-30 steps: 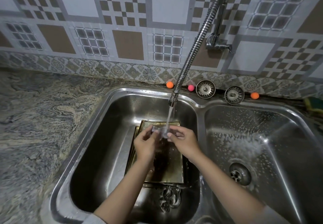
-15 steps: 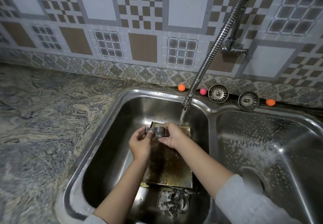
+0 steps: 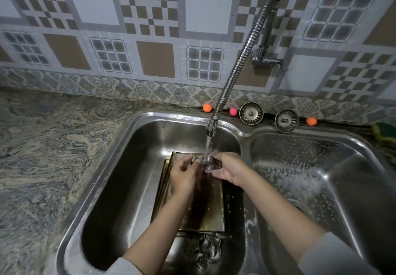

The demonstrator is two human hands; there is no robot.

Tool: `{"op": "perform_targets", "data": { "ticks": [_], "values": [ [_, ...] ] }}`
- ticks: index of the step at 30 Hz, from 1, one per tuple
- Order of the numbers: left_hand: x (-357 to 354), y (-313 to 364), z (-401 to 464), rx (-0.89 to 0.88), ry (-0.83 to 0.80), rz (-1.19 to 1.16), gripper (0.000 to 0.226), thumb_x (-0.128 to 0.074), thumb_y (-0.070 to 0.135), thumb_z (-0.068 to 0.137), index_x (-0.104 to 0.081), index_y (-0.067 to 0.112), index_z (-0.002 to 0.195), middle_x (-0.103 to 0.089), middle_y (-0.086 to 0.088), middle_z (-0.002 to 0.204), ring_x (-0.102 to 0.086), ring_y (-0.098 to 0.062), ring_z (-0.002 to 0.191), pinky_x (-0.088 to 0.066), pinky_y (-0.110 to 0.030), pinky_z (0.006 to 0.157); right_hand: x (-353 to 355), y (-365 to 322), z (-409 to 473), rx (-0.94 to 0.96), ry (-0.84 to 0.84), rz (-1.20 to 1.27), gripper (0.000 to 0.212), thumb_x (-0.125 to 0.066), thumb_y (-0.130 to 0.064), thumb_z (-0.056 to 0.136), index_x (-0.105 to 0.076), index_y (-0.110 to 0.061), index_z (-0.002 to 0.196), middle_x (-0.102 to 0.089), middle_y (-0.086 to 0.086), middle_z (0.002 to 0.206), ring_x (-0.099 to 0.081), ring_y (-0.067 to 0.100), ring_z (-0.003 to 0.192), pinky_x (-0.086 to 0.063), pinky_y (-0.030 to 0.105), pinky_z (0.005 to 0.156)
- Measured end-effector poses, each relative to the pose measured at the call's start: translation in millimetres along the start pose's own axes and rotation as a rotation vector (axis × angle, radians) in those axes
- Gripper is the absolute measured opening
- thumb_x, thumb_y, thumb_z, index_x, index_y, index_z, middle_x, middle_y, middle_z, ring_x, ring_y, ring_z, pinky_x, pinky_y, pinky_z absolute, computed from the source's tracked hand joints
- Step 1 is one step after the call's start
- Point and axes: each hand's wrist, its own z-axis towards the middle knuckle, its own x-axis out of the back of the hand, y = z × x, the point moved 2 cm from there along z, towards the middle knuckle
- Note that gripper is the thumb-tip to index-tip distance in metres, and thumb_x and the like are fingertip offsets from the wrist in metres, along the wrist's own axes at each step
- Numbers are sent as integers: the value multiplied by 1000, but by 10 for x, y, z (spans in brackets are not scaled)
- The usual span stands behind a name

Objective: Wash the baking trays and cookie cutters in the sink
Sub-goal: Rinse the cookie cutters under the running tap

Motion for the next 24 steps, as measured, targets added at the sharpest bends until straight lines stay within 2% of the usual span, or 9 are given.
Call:
{"op": "perform_targets", "data": {
  "ticks": [3, 6, 9, 12, 16, 19, 24],
  "values": [
    [-38, -14, -46, 22, -42, -17, 27, -69, 4, 83, -66, 13, 108, -69, -13, 101, -69, -23, 84, -58, -27, 64, 131, -12, -80, 58, 9, -94, 9, -55, -19, 95, -62, -16, 100, -69, 7, 95, -70, 20, 64, -51, 25, 61],
    [-29, -15, -83, 42, -66, -55, 29, -68, 3, 84, -64, 10, 112, -69, -10, 101, -70, -21, 83, -56, -22, 58, 179, -1, -148, 112, 4, -167, 8, -59, -20, 93, -64, -18, 99, -70, 8, 102, -71, 18, 73, -54, 23, 64],
    [7, 12, -104, 41, -57, -65, 27, -68, 3, 84, -64, 9, 110, -69, -14, 102, -69, -23, 80, -58, -25, 59, 136, 22, -190, 159, -11, -176, 15, -58, -20, 93, -65, -19, 106, -69, 8, 97, -71, 16, 69, -52, 18, 56],
    [90, 15, -88, 48, -31, -86, 26, -70, 5, 83, -65, 11, 108, -69, -16, 103, -69, -30, 90, -58, -33, 73, 32, 40, -211, 181, -26, -166, 14, -57, -18, 94, -67, -20, 104, -68, 3, 87, -71, 16, 68, -50, 18, 55],
    [230, 17, -44, 47, 10, -91, 21, -73, 8, 81, -68, 16, 100, -71, -15, 100, -70, -30, 91, -57, -41, 82, -90, 69, -197, 177, -45, -157, 13, -59, -17, 92, -67, -22, 101, -71, 6, 97, -72, 19, 74, -52, 22, 62],
    [261, 30, -63, 49, 10, -113, 28, -71, 7, 82, -65, 8, 110, -72, -15, 98, -71, -28, 85, -56, -34, 72, -115, 79, -213, 178, -71, -146, 12, -61, -18, 92, -67, -21, 102, -70, 7, 96, -72, 20, 76, -53, 22, 63],
    [121, 56, -147, 72, -25, -135, 23, -67, 3, 85, -64, 7, 107, -69, -12, 96, -69, -24, 77, -54, -24, 55, 25, 68, -247, 205, -47, -154, 9, -62, -16, 91, -68, -21, 96, -69, 5, 90, -70, 17, 71, -55, 23, 67]
  ]
}}
